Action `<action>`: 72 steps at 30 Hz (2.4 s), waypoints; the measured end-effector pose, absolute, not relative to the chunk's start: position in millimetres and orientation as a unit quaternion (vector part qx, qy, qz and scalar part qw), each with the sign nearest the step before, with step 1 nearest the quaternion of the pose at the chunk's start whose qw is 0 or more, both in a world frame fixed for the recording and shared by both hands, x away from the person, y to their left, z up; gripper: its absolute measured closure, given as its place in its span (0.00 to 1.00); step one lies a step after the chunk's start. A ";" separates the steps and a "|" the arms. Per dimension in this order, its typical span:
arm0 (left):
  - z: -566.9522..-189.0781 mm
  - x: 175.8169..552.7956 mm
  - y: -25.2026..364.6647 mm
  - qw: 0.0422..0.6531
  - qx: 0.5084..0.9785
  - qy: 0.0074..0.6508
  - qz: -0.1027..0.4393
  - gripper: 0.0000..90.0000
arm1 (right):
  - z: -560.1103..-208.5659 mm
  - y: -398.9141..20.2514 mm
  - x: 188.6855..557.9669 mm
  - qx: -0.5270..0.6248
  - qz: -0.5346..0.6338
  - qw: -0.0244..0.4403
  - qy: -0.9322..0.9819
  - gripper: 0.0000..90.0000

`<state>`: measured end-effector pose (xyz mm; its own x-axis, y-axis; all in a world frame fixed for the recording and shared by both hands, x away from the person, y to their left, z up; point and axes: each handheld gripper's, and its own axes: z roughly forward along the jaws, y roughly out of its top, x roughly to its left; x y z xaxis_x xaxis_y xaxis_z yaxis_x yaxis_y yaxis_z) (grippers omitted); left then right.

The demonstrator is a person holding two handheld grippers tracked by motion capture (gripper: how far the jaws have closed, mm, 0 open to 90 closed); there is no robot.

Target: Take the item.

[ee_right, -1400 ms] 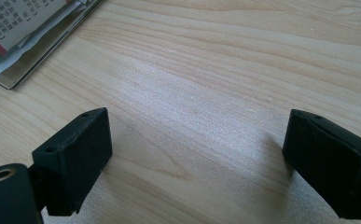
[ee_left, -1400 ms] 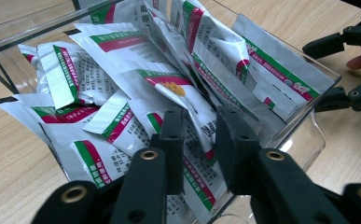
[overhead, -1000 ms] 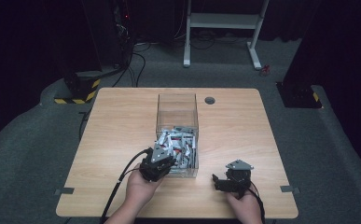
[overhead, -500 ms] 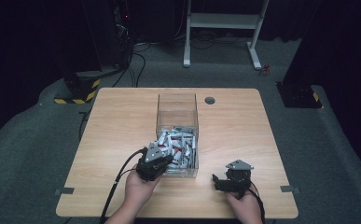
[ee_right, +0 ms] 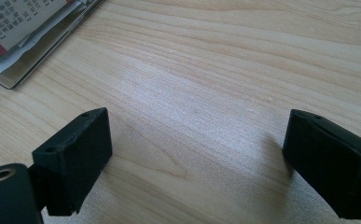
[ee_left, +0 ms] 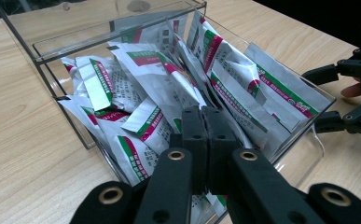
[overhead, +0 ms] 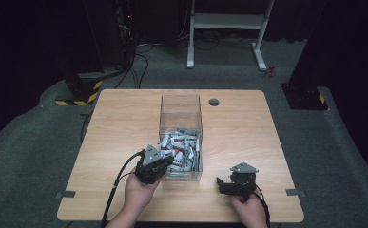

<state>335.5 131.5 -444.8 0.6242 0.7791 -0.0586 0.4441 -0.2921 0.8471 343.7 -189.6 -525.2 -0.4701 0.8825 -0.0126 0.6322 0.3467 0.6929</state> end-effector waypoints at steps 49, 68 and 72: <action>-426.9 328.8 156.4 0.512 0.736 0.395 0.202 0.99 | -525.1 -189.5 343.5 0.476 0.317 0.197 0.796 0.09; -417.2 323.4 165.1 0.518 0.728 0.390 0.222 0.99 | -525.1 -189.5 343.5 0.476 0.317 0.197 0.796 0.09; -415.8 322.7 167.2 0.520 0.726 0.391 0.224 0.99 | -525.1 -189.5 343.5 0.476 0.317 0.197 0.796 0.09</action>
<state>322.7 167.2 -415.8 0.5940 0.8003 -0.0820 0.3349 -0.1534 0.9297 343.5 -189.5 -525.1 -0.4690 0.8831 -0.0115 0.6332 0.3453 0.6927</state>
